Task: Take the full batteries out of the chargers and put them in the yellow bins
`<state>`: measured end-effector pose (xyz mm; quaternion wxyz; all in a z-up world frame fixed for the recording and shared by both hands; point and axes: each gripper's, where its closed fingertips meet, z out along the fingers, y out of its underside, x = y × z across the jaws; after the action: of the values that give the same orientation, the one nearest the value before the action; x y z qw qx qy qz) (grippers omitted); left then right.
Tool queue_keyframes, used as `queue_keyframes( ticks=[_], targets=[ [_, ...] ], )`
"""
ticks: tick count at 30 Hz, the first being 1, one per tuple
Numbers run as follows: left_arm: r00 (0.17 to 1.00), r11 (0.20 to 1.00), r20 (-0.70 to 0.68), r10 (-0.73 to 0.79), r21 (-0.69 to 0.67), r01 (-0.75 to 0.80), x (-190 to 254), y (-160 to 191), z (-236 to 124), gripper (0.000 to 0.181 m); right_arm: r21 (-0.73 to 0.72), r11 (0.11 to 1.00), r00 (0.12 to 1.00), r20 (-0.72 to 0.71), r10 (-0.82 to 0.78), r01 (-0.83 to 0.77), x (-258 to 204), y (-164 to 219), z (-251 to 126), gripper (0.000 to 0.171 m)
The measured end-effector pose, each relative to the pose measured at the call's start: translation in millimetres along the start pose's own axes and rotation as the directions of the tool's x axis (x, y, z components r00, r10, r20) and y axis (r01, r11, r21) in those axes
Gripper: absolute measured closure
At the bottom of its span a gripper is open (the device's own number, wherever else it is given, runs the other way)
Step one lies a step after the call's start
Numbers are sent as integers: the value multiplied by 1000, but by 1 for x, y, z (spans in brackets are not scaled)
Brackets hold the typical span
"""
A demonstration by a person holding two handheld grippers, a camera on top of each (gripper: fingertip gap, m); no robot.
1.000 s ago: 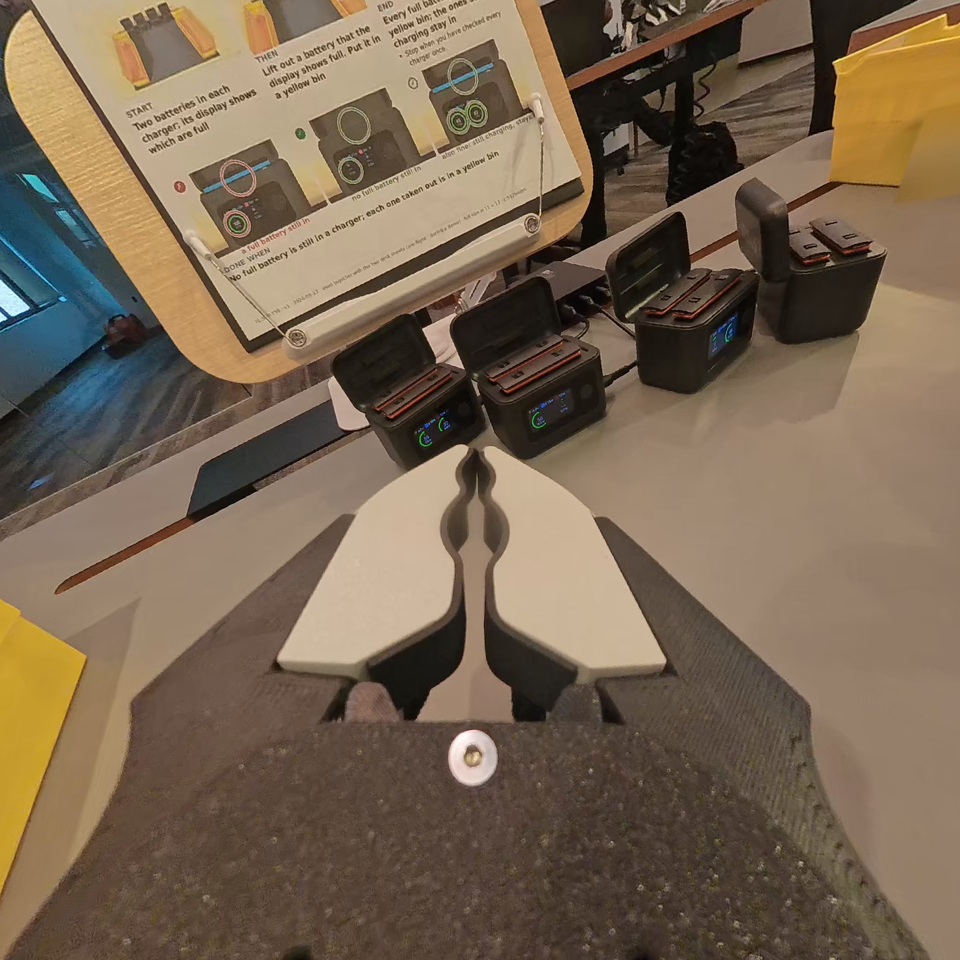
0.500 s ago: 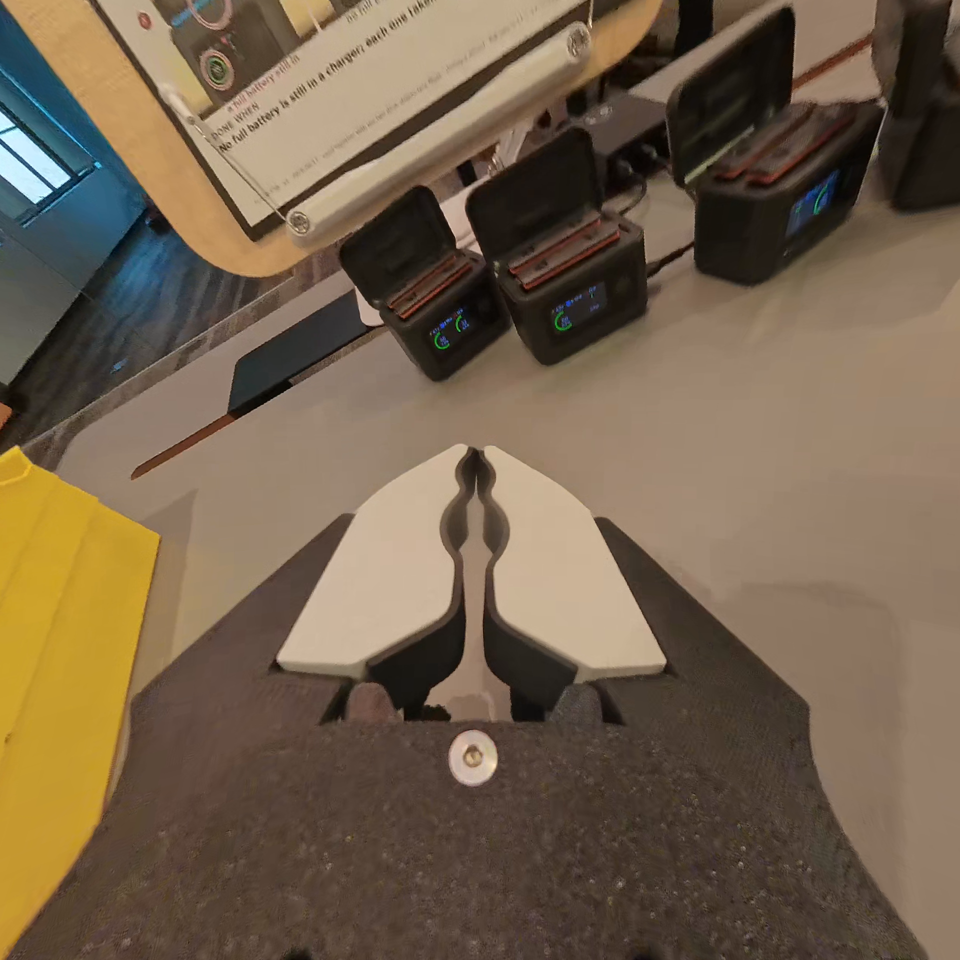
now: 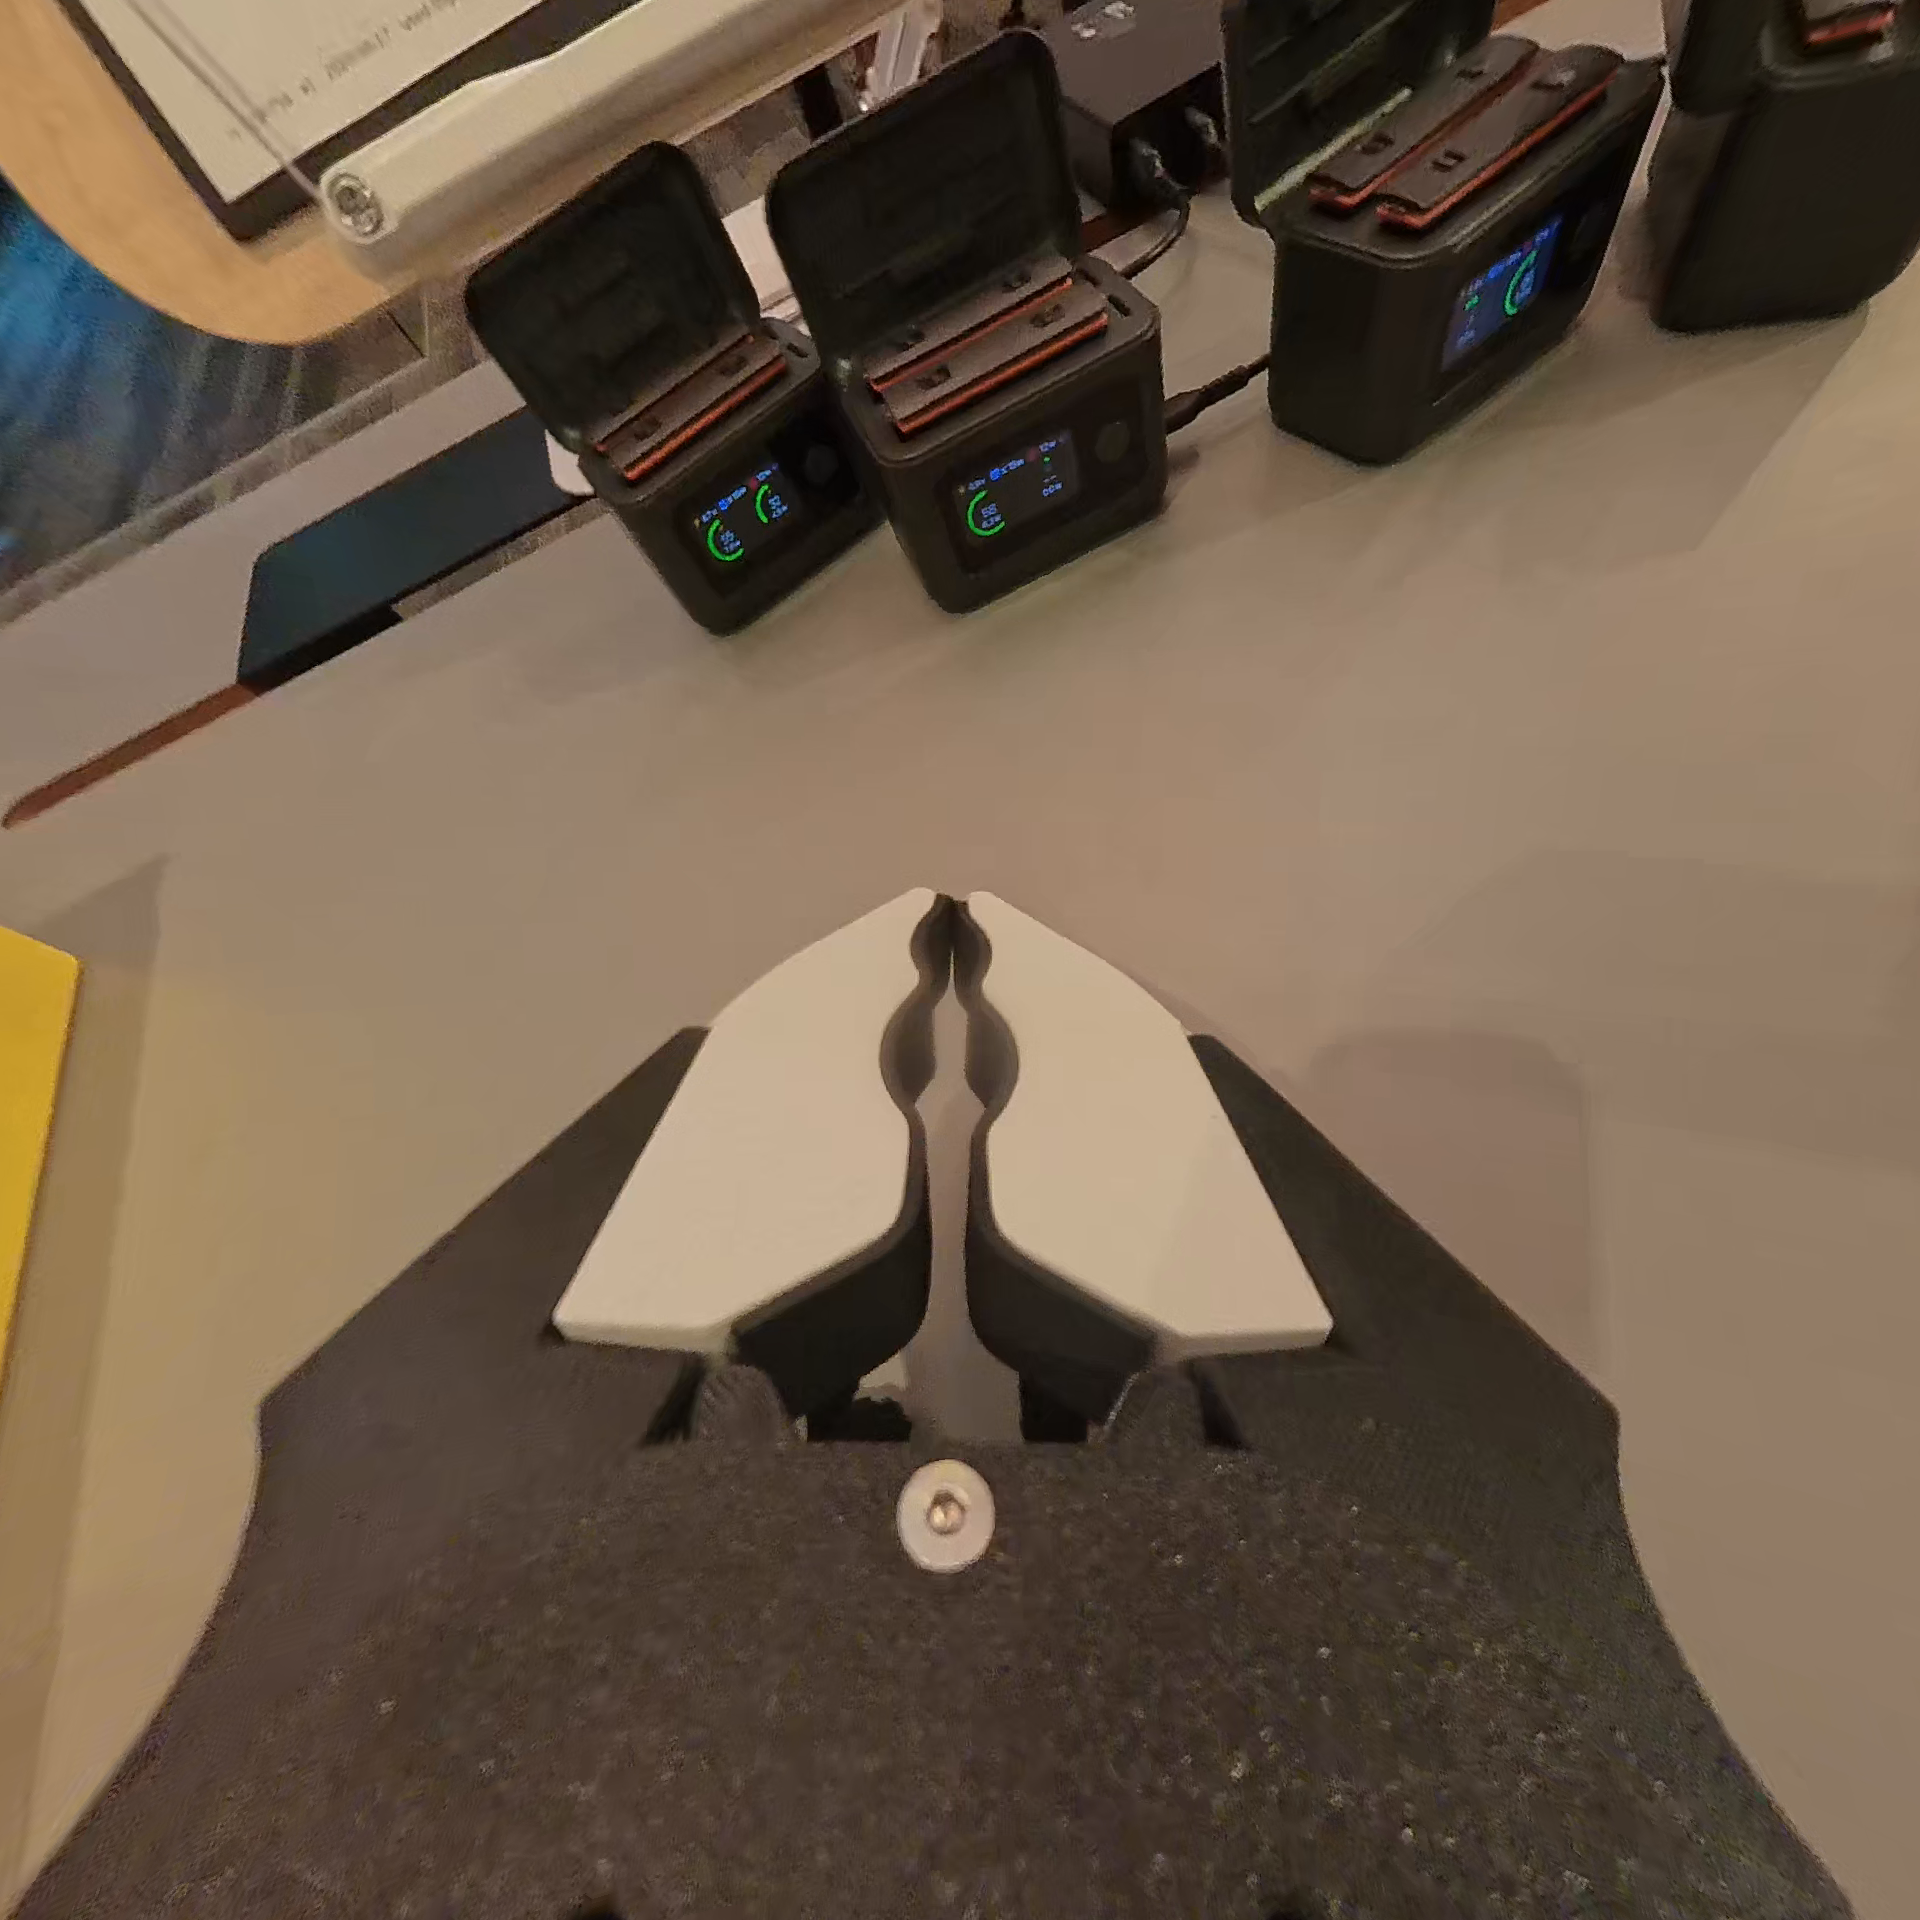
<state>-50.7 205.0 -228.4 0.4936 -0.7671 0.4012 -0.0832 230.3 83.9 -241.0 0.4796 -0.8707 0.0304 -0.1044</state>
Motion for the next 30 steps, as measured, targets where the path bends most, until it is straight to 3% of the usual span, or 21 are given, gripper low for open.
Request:
queue_keyframes(
  ticks=[8, 18, 30],
  targets=[
    [988, 988, -23, -154, 23, 155, -10, 5, -3, 181, 0, 1000, 1000, 7, 26, -26, 2, 2, 3, 171],
    [990, 989, -44, -137, 44, 139, -9, 4, -1, 181, -2, 1000, 1000, 1, 18, -18, 3, 2, 5, 171],
    [992, 991, -49, -119, 54, 122, -10, 4, 2, 181, -4, 996, 996, 30, -84, 85, -37, -7, 6, 171]
  ],
)
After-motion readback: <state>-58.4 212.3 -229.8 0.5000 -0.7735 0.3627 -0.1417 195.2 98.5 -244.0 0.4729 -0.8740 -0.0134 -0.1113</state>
